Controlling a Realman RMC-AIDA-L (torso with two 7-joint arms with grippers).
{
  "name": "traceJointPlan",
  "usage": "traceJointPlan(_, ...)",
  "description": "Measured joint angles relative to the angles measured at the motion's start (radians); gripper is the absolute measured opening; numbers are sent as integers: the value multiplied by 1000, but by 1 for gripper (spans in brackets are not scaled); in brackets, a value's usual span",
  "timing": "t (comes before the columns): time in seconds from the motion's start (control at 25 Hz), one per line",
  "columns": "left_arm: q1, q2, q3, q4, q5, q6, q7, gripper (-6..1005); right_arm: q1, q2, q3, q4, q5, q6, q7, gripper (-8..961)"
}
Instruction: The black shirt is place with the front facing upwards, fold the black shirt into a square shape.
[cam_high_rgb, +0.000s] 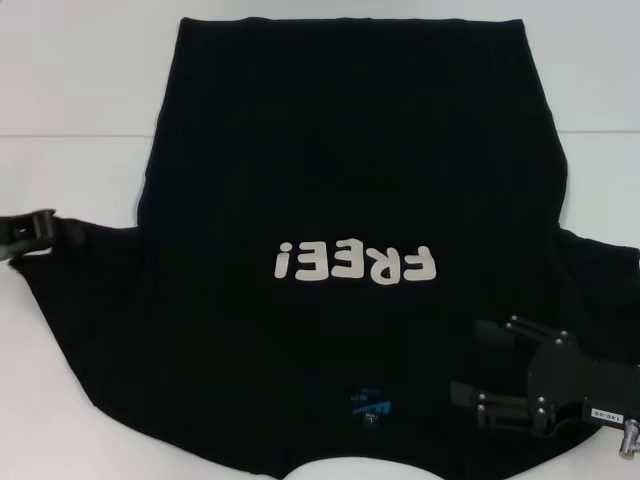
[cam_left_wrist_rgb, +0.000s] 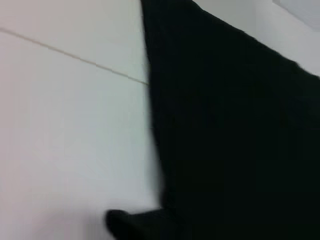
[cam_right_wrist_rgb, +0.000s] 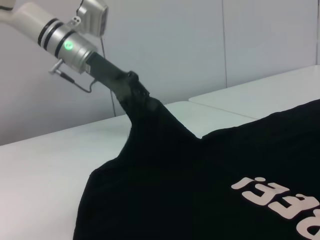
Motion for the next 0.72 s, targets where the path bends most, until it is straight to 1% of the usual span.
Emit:
traceJointPlan(0.08, -30, 5, 0, -2, -4, 53, -52, 30, 1, 0, -1, 0, -1, 1, 0, 915)
traceJointPlan(0.2, -64, 1, 0, -6, -7, 90, -88, 31, 2, 0, -3, 0, -2, 1, 0, 915)
traceJointPlan(0.36, -104, -17, -2, -30, -31, 100, -110, 31, 1, 0, -4, 0, -1, 1, 0, 916)
traceJointPlan(0.4, -116, -23, -1, -61, -54, 90, -108, 31, 1, 0, -4, 0, -1, 1, 0, 916)
traceJointPlan(0.52, -128, -30, 0, -113, -68, 64, -104, 32, 2, -1, -4, 0, 0, 2, -1, 916)
traceJointPlan(0.6, -136, -38, 0, -161, -71, 27, -92, 59, 2, 0, -4, 0, -1, 2, -1, 916)
traceJointPlan(0.72, -134, -64, -1, -193, -79, -15, -34, 100, 2, 0, -3, 0, -1, 2, -1, 916)
